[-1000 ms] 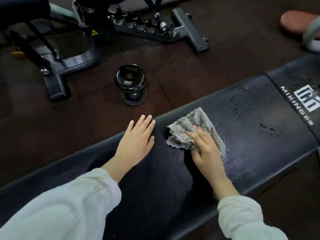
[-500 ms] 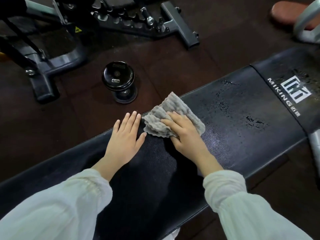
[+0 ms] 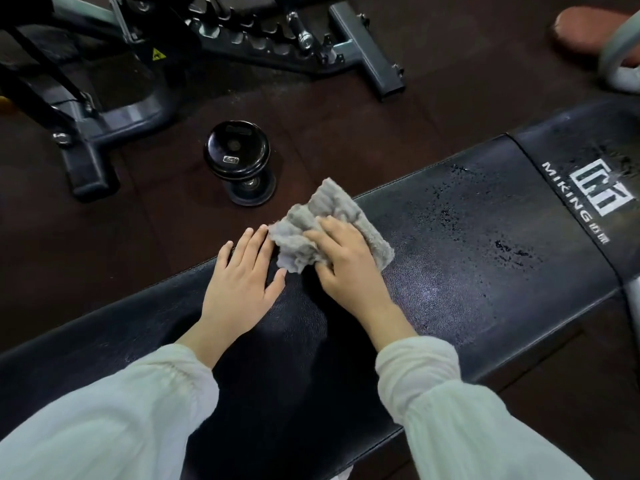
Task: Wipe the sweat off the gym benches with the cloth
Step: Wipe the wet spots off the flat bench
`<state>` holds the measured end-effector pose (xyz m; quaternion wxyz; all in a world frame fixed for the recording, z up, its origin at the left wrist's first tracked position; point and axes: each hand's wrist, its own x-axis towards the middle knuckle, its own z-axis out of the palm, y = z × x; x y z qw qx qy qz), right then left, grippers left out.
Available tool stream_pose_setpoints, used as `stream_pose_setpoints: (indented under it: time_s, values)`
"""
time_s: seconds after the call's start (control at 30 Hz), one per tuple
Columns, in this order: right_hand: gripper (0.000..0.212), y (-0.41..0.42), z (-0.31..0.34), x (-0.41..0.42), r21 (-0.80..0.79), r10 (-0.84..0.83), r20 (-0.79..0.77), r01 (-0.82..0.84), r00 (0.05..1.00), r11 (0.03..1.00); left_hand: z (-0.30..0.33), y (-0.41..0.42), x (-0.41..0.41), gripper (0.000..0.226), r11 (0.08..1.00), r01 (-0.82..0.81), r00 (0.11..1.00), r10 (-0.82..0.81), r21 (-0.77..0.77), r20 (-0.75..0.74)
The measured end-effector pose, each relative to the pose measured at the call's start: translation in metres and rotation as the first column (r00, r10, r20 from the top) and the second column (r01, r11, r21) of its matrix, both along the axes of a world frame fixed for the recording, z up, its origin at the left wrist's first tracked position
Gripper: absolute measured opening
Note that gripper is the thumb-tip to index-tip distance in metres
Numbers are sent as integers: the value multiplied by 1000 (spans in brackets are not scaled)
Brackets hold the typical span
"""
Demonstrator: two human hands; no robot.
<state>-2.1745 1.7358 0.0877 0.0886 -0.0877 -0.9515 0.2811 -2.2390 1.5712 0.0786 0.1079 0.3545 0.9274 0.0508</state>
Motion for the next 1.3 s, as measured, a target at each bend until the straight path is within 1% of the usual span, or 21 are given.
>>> stream_pose_setpoints:
  time_s: [0.03,0.07,0.1,0.17,0.23,0.3,0.37,0.47,0.6,0.67,0.7,0.73,0.8,0.87,0.97,1.03,1.1,1.17,1.23,1.27,1.3]
  values:
    - [40,4,0,7,-6,47,-5,-48,999,999,0,0,0,60,1000,0,1000,0,0,0]
    - [41,11,-1,15,-11,48,-10,-48,999,999,0,0,0,60,1000,-1,1000,1,5,-1]
    - [42,18,-3,22,-9,9,-11,-9,1000,1000,0,0,-1,60,1000,-3,1000,3,8,-2]
    - [44,29,-5,30,3,-151,8,151,989,989,0,0,-1,60,1000,-4,1000,4,6,-9]
    - [43,36,-4,24,-19,-317,35,318,948,948,0,0,-1,60,1000,0,1000,0,4,-16]
    - [42,37,-2,9,-49,-406,69,410,911,911,0,0,-1,60,1000,1,1000,-1,4,-25]
    - [42,33,1,-4,-43,-417,72,421,906,906,-1,1,0,60,1000,-1,999,1,9,-35]
    - [42,6,2,0,14,-326,43,326,944,945,-3,0,1,60,1000,-2,999,3,16,-39]
    - [39,-35,1,74,-21,-127,14,128,992,992,-4,-2,-1,62,1000,14,1000,-14,1,-25]
    - [39,-27,2,118,-34,-93,40,94,995,995,-3,-1,-1,65,1000,2,1000,-2,6,-17]
    - [39,-15,1,133,-25,-118,47,119,992,993,-2,0,-1,66,1000,-11,1000,11,12,-8]
    - [39,1,0,143,-12,-179,45,180,983,984,-1,1,0,67,1000,-24,1000,24,19,2]
    - [42,31,-1,145,13,-338,38,338,940,941,1,4,5,67,999,-38,999,38,27,-1]
    - [41,56,-1,126,19,-449,28,449,893,894,1,10,11,64,999,-37,999,38,24,-10]
    - [44,69,0,77,-17,-497,77,499,864,866,-2,15,17,64,998,-57,998,57,13,-12]
    - [45,61,-1,55,-42,-450,94,456,888,889,-4,14,17,66,997,-69,997,69,22,-16]
    - [42,41,-1,59,-55,-310,47,312,950,948,-5,13,17,67,997,-67,998,67,38,-19]
    - [41,14,-1,93,-82,-99,17,101,995,992,-6,13,17,66,997,-69,997,70,39,-24]
    - [33,-3,1,141,-94,76,37,-72,996,993,-6,14,17,66,997,-74,997,75,35,-24]
    - [29,-1,1,164,-96,116,49,-111,992,989,-5,14,17,66,997,-74,997,74,30,-25]
    - [27,8,0,180,-96,116,56,-110,992,989,-5,13,17,67,997,-72,997,73,26,-27]
